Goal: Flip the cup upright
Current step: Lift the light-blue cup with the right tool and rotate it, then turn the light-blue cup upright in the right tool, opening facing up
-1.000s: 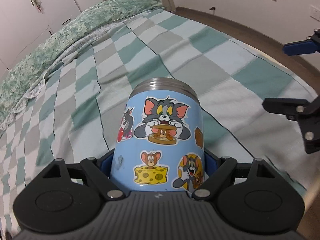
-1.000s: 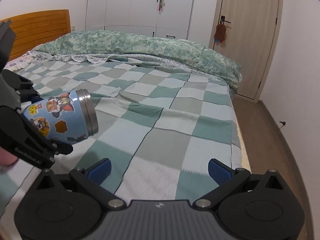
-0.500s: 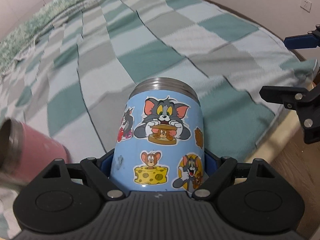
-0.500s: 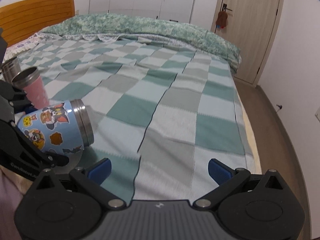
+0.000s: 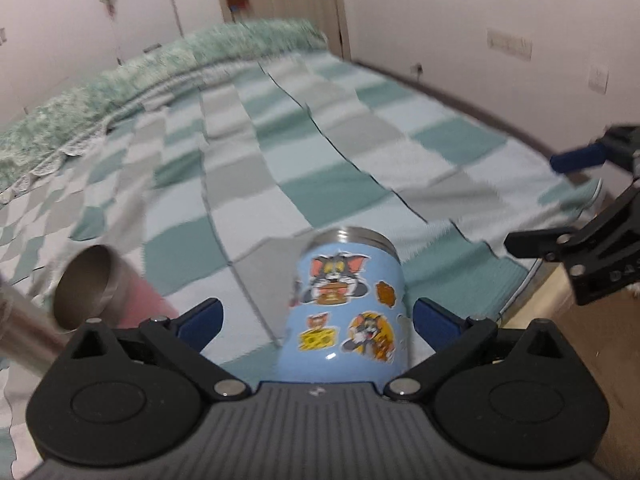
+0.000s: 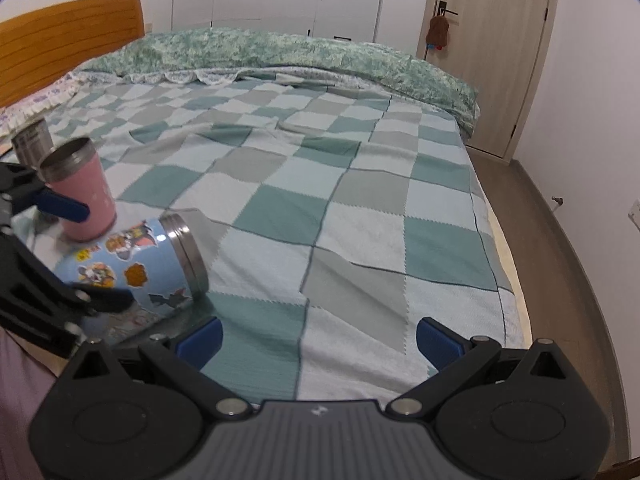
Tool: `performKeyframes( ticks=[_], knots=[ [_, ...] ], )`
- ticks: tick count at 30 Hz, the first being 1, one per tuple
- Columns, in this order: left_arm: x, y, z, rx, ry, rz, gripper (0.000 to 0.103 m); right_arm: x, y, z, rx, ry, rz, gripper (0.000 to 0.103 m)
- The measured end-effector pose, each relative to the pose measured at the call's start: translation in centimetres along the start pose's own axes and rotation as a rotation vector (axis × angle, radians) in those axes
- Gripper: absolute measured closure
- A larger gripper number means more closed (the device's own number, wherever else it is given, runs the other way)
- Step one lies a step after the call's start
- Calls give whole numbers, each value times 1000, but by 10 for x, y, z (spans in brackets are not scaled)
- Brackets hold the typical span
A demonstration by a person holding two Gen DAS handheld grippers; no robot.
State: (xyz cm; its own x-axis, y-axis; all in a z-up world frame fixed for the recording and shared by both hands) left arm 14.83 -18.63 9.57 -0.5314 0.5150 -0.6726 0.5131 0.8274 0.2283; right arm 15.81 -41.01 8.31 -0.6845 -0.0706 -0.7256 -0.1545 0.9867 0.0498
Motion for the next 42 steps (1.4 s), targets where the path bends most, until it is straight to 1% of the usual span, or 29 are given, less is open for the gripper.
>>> performKeyframes(
  ticks=[3,7,11,14,16,20,25,28,31,35,38,42],
  knots=[
    [14,21,-20,-11,-32,-50,0,-8,15,-4,-17,-13,11,0],
    [40,50,-33,-47,-25,-113,0,-21,40,2,-62,-10,53,0],
    [64,78,-43,-93,-15,-146,0,-29,66,18,-105,16,125,0],
    [79,98,-49,-102,-24,-174,0,-33,82,32,-123,52,207,0],
    [86,109,-50,-100,-29,-195,0,-35,91,44,-117,77,254,0],
    [99,127,-48,-112,-26,-218,0,-36,107,70,-79,134,339,0],
    [115,146,-42,-100,-23,-259,0,-31,116,105,-34,219,471,0],
    [121,154,-39,-93,-18,-279,0,-28,122,118,-7,237,496,0],
    [127,159,-37,-90,-17,-291,0,-27,131,126,21,249,455,4],
    [132,163,-35,-81,-24,-309,0,-32,145,127,13,249,330,5],
    [135,164,-35,-78,-24,-311,0,-35,160,125,-15,250,159,5],
    [138,164,-36,-81,-19,-310,0,-36,185,122,-35,273,-117,5]
  ],
)
Point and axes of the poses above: each gripper's, at about its wrist camera, not at the fingertips, and z roughly the way its jaws point, y to its left, x to its underside, the point moved 1 cm from there along z, roughly the way its jaws point, and after that the axes turned 8 degrees about z, right-handed, at the moved point
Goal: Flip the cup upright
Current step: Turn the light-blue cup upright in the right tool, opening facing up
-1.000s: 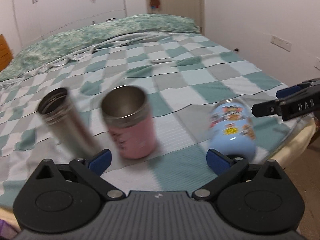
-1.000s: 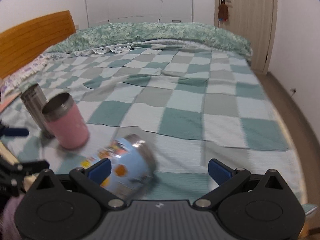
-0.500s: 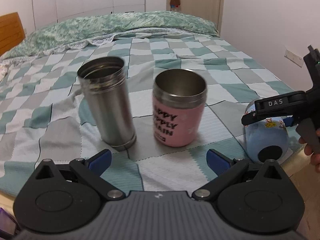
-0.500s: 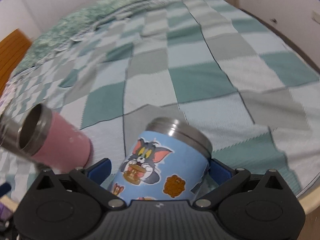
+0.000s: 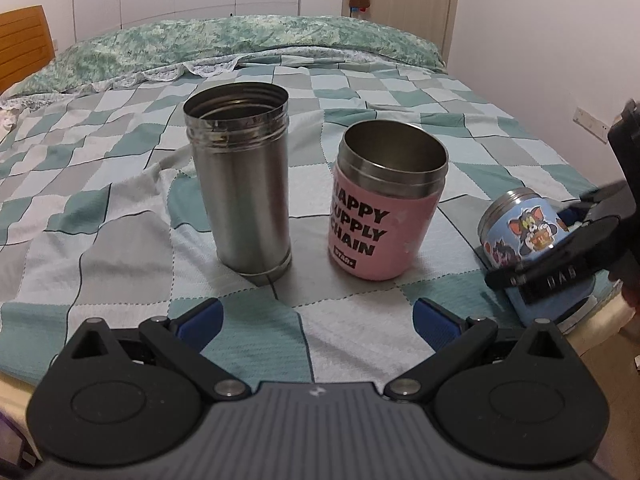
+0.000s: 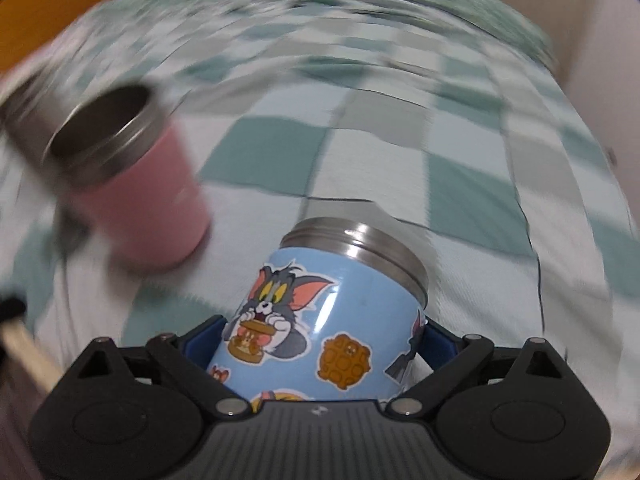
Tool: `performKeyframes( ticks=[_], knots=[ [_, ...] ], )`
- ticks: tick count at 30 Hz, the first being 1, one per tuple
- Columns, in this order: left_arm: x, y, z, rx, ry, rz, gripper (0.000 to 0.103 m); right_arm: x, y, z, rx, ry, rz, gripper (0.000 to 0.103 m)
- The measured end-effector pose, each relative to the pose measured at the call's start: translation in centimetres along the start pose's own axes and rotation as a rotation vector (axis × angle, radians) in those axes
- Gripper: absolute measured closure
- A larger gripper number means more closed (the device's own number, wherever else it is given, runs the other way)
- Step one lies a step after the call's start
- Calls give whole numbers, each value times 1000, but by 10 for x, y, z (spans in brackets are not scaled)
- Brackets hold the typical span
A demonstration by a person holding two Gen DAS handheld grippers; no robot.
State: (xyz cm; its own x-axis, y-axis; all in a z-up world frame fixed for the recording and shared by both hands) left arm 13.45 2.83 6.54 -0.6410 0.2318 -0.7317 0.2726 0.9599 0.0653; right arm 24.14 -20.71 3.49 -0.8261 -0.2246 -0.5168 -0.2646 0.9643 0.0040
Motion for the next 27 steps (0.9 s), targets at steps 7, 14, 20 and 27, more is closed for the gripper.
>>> performKeyframes(
  ticks=[7,14,20,27],
  knots=[
    [2,3,0,-2,-2,-11,0,2,20,-3,43,14,-139,5],
    [2,3,1,-7,-4,-8,0,-7,-5,-8,-43,-3,120,0],
    [1,4,1,-5,-6,-14,0,-14,-8,5,-8,67,152,0],
    [1,6,1,-11,-2,-22,0,-12,-13,7,-62,90,177,16]
  ],
)
Point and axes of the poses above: each gripper's, at about its wrist camera, not at the fingertips, and z roughly the way its jaws point, y to its left, x to its underside, the point moved 1 cm from there along z, roughly the way its jaws point, and after that the axes turned 8 degrees about z, right-handed, at the moved point
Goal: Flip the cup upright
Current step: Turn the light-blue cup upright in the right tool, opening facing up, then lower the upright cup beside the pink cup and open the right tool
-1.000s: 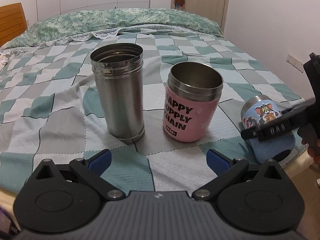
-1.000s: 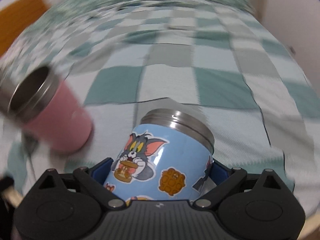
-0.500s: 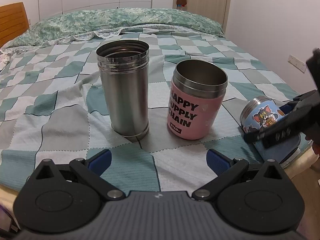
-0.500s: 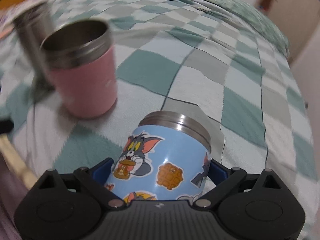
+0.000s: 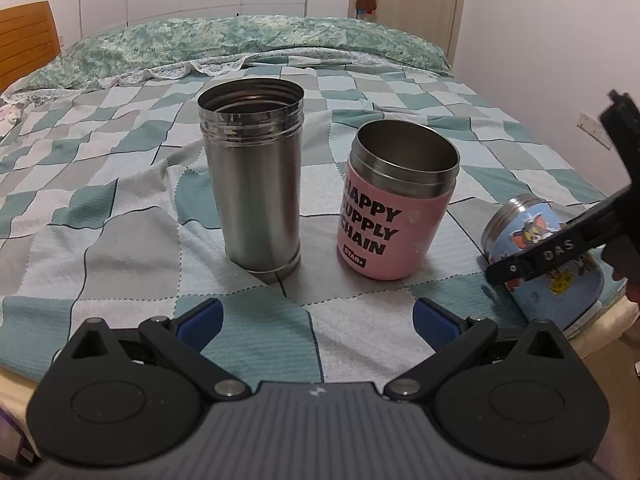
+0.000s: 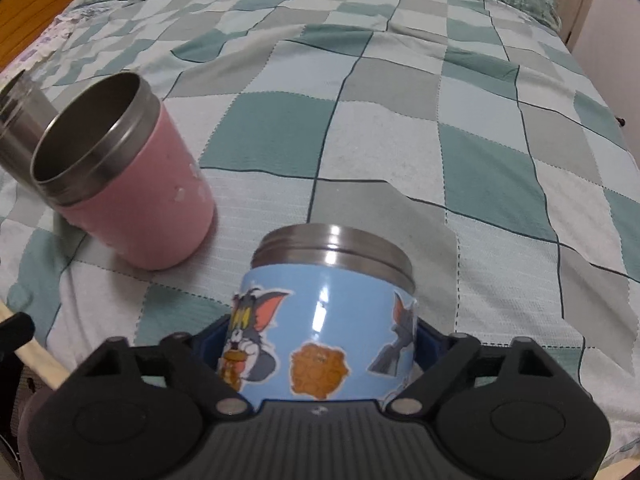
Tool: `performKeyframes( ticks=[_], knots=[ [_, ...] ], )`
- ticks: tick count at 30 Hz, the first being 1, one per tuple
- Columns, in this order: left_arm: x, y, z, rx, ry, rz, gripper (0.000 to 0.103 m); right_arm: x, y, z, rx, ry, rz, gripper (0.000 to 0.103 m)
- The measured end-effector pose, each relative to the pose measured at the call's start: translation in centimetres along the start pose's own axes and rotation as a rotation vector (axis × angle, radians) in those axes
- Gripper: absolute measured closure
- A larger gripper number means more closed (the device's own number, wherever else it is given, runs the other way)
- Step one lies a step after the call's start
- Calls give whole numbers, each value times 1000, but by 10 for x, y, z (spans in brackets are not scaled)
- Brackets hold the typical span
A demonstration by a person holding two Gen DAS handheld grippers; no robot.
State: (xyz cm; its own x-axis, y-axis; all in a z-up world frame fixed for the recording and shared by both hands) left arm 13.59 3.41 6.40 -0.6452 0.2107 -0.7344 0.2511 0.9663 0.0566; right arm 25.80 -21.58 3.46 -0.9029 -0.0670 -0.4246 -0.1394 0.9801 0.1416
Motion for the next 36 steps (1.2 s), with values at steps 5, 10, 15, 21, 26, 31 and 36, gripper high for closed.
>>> performKeyframes(
  ticks=[5,10,15,21,26,31,36],
  knots=[
    [-1,5,-6,9,-25,-28,0,18,-6,-24,-43,-143,-16,17],
    [-6,8,-11,0,-55,-47,0,47,-10,-51,-94,-391,-26,19],
    [-7,11,-15,-4,-87,-73,0,60,-12,-64,-115,-593,-8,20],
    [-9,9,-15,-31,-120,-69,0,43,-8,-68,-61,-759,-36,20],
    [-9,8,-9,-54,-135,-65,0,19,-4,-49,-36,-779,-39,20],
    [-6,7,-4,-77,-137,-60,0,14,-1,-14,-6,-750,-52,20],
    [-6,7,1,-83,-138,-64,0,27,2,-1,0,-781,-75,20]
  ],
)
Point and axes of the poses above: each gripper's, at about its wrist camera, not at the fingertips, and z roughly the way its jaws point, y to its left, x to its underside, the point moved 1 cm from there along z, roughly the way its jaws point, and after that the axes turned 8 degrees about z, right-handed, at the moved point
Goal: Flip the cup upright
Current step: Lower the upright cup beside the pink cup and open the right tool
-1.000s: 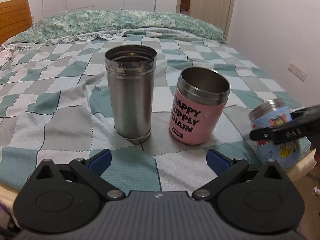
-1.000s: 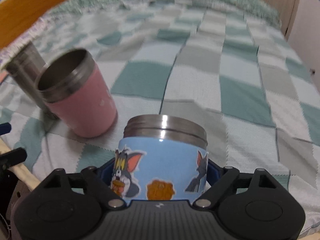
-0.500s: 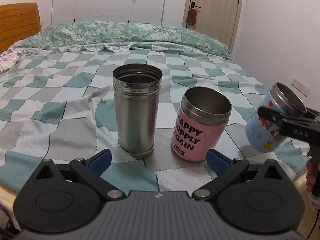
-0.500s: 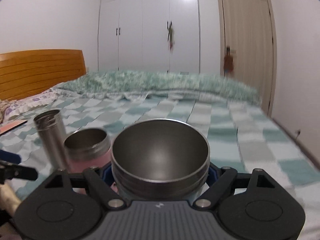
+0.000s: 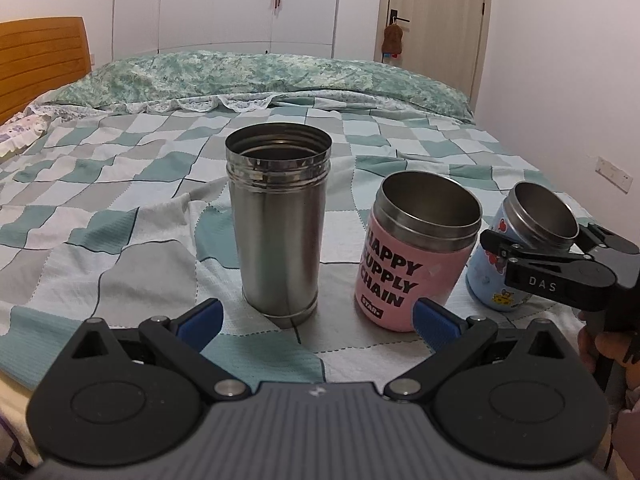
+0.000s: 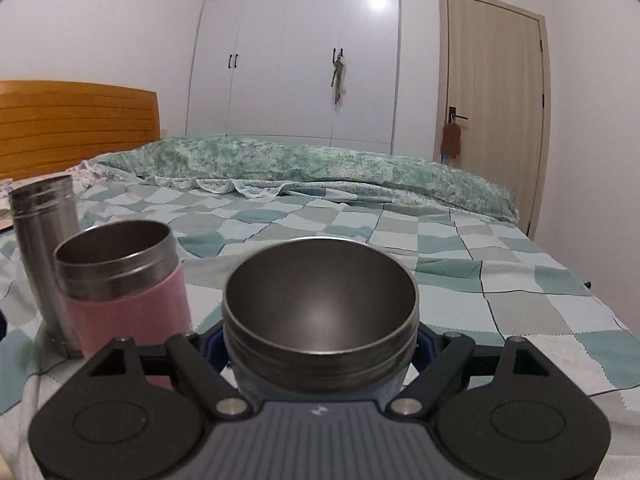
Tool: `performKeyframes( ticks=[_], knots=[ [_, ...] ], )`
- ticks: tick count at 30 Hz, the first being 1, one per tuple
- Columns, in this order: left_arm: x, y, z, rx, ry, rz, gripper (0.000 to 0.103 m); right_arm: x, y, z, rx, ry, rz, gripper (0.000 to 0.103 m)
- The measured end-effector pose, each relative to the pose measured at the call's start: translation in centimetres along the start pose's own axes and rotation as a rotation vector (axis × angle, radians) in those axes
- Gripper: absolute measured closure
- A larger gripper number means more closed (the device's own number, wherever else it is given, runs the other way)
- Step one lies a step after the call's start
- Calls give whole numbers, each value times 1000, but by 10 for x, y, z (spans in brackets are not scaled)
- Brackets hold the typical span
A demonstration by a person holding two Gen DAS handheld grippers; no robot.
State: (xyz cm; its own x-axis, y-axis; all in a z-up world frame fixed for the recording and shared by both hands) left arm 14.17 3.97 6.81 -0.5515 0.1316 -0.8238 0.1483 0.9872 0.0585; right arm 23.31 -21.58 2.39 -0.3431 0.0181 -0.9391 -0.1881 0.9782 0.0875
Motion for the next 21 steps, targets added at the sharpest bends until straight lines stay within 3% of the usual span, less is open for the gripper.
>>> performKeyframes(
  ticks=[4,7,21],
  knots=[
    [0,-1,0,0,-9,1,0,0,-4,-1,-9,4,18,19],
    [1,-4,-5,-6,-27,9,0,2,-9,-10,-7,-9,42,0],
    [43,-30,-65,-76,-281,10,0,43,-22,-130,-63,-136,91,0]
  ],
)
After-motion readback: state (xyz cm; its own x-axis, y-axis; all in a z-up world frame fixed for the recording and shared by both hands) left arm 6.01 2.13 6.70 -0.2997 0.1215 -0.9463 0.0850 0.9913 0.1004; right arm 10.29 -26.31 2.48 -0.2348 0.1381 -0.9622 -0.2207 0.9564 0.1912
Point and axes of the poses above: each gripper's, at about its wrist camera, not at the fingertips, and z roughly the way its jaws point, y to its left, x to its underside, the point moved 1 cm from there along z, roughly the way its jaws point, and after that the axes turned 8 degrees about z, right-handed, at the moved point
